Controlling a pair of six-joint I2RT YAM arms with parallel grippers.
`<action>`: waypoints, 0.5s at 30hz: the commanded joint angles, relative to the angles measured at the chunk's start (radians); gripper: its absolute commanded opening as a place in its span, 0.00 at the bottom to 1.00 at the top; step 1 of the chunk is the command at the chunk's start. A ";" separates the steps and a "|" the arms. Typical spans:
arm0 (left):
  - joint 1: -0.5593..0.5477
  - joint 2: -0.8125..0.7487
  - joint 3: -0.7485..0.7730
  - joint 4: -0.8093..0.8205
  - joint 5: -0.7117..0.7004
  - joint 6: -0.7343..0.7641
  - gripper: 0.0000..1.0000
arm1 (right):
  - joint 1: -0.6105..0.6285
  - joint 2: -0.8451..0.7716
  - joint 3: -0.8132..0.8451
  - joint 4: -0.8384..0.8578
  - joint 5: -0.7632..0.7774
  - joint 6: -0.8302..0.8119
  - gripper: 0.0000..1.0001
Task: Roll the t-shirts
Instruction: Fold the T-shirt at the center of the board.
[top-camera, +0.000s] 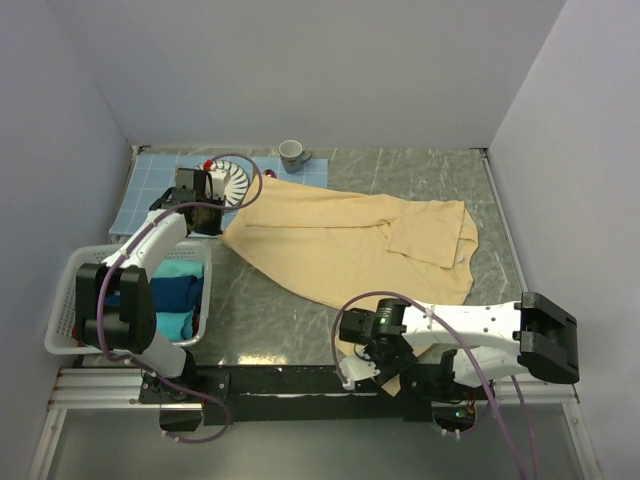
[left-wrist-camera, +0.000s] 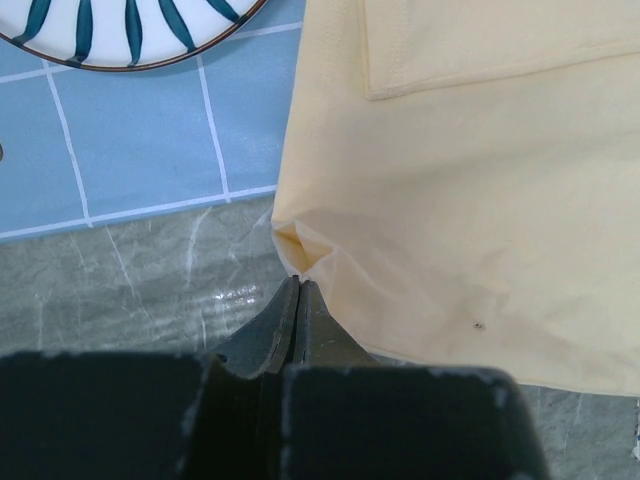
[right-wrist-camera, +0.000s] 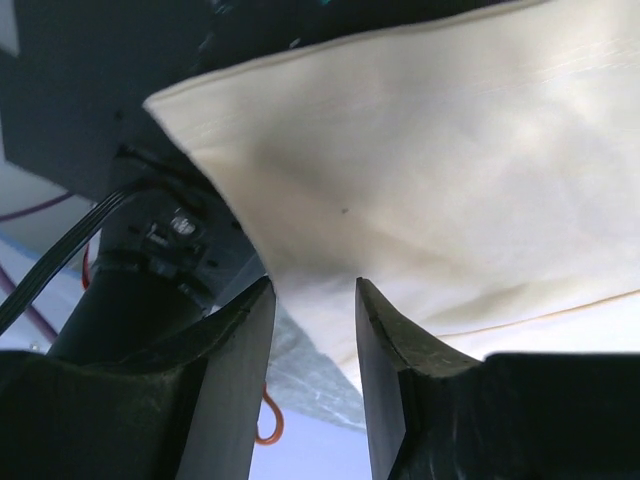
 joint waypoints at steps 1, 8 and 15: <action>0.013 -0.018 0.041 0.026 0.035 -0.005 0.01 | 0.009 0.026 0.044 0.064 0.013 0.039 0.46; 0.020 -0.009 0.051 0.025 0.060 -0.005 0.01 | 0.015 0.030 0.050 0.048 -0.002 0.029 0.45; 0.021 -0.013 0.047 0.022 0.060 -0.006 0.01 | 0.032 0.011 0.053 0.018 -0.058 0.013 0.45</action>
